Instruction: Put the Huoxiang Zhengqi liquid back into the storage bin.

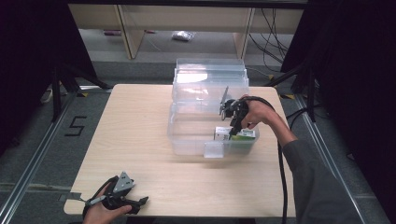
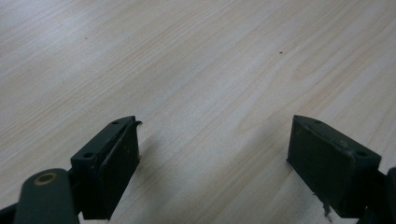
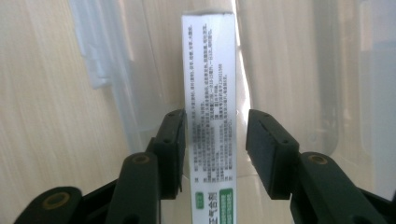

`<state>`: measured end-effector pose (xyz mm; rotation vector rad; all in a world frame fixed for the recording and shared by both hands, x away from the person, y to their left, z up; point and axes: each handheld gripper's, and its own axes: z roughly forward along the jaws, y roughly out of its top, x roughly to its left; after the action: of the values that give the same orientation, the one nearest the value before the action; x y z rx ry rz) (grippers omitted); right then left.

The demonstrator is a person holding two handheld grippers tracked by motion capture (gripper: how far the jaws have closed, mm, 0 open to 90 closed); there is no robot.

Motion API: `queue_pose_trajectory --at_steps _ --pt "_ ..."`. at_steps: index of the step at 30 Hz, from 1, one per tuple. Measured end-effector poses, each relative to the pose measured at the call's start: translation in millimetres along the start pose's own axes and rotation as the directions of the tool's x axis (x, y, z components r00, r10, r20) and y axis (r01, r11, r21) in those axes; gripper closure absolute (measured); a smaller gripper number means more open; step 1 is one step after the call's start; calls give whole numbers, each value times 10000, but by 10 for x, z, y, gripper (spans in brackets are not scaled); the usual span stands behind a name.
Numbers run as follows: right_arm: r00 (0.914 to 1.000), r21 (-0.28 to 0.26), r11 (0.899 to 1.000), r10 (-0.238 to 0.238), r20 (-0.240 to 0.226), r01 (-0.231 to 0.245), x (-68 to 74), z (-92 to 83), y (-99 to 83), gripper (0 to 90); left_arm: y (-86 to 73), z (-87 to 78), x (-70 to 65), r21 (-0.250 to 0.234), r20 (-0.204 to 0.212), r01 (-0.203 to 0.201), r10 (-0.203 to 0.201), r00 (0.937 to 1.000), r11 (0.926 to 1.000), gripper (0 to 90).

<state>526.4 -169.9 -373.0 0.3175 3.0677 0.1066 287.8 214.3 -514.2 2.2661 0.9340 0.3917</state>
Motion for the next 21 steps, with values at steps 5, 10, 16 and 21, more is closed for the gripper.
queue_pose_trajectory --at_steps 5,10,16,21 --pt "9994 -757 9970 175 283 -153 25 -146 -27 533 -1 12 -17 -201 -56 291 -292 9996 9994 161" --pt "9942 -1139 9890 999 406 -947 57 -231 -68 461 1 -3 4 34 -7 26 -26 10000 10000 161" --pt "9834 -1890 9673 1785 324 -1694 85 -314 -118 384 1 0 3 25 -1 31 -31 10000 10000 161" --pt "9765 -2343 9515 2130 333 -1996 120 -338 -156 332 1 0 4 25 -10 27 -27 10000 10000 161"
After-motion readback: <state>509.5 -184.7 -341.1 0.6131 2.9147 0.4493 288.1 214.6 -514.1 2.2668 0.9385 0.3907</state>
